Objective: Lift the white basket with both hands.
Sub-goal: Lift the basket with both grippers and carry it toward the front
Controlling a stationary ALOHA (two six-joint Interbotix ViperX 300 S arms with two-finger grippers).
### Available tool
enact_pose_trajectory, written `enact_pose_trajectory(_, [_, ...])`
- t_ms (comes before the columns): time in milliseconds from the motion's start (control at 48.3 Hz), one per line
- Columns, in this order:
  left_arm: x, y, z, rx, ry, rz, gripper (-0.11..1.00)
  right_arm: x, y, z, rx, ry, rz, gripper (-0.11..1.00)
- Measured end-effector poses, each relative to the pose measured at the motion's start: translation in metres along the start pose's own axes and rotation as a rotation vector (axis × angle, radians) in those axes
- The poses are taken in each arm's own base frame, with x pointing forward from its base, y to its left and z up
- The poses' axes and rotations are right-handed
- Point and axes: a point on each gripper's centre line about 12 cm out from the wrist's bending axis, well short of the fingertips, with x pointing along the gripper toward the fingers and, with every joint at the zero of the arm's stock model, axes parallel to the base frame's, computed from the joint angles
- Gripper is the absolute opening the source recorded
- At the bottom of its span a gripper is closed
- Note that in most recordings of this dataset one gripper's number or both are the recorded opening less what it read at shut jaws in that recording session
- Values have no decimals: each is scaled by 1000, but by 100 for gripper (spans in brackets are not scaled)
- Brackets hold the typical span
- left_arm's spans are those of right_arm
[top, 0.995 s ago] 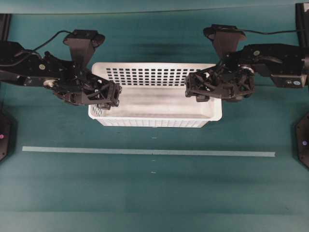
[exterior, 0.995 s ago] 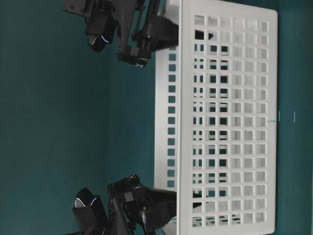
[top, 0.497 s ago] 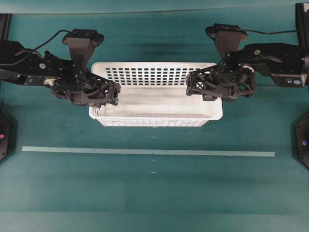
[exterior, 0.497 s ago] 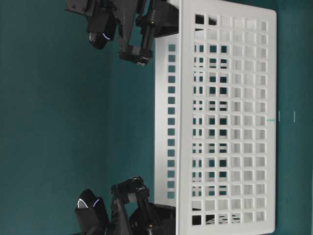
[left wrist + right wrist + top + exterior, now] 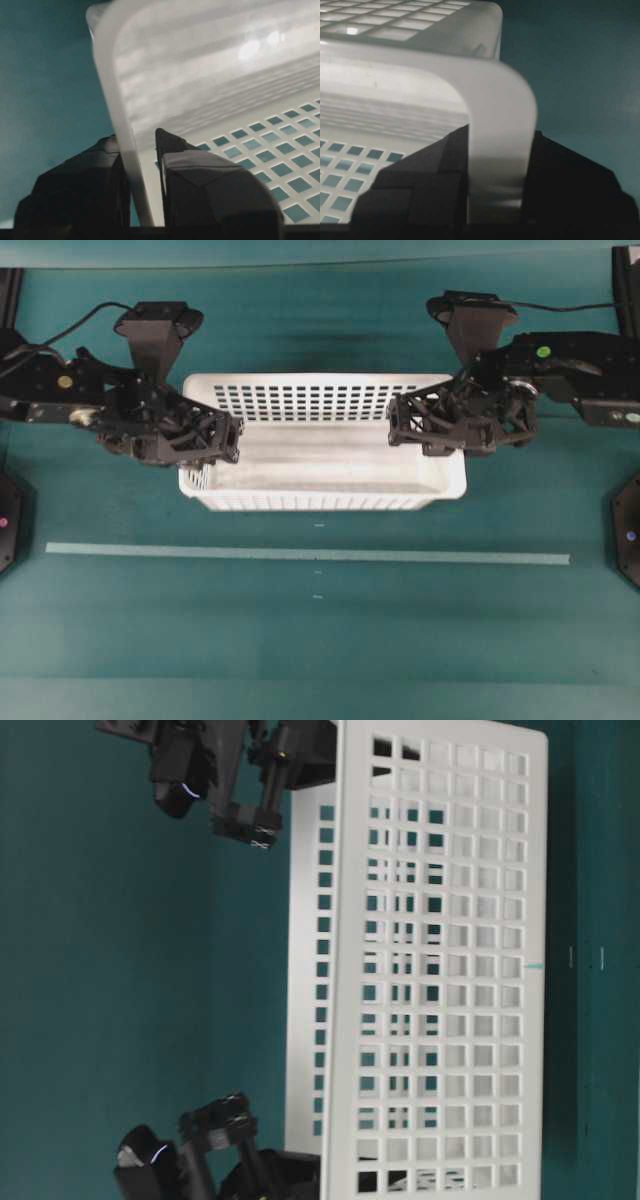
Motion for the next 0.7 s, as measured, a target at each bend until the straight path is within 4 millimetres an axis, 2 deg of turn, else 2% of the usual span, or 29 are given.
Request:
enact_pose_trajectory(290, [-6, -11, -33, 8, 44, -23, 9, -4, 3, -29, -11, 22, 7, 17])
enact_pose_trajectory(705, [-8, -17, -55, 23, 75, -34, 9, 2, 2, -60, -11, 35, -10, 17])
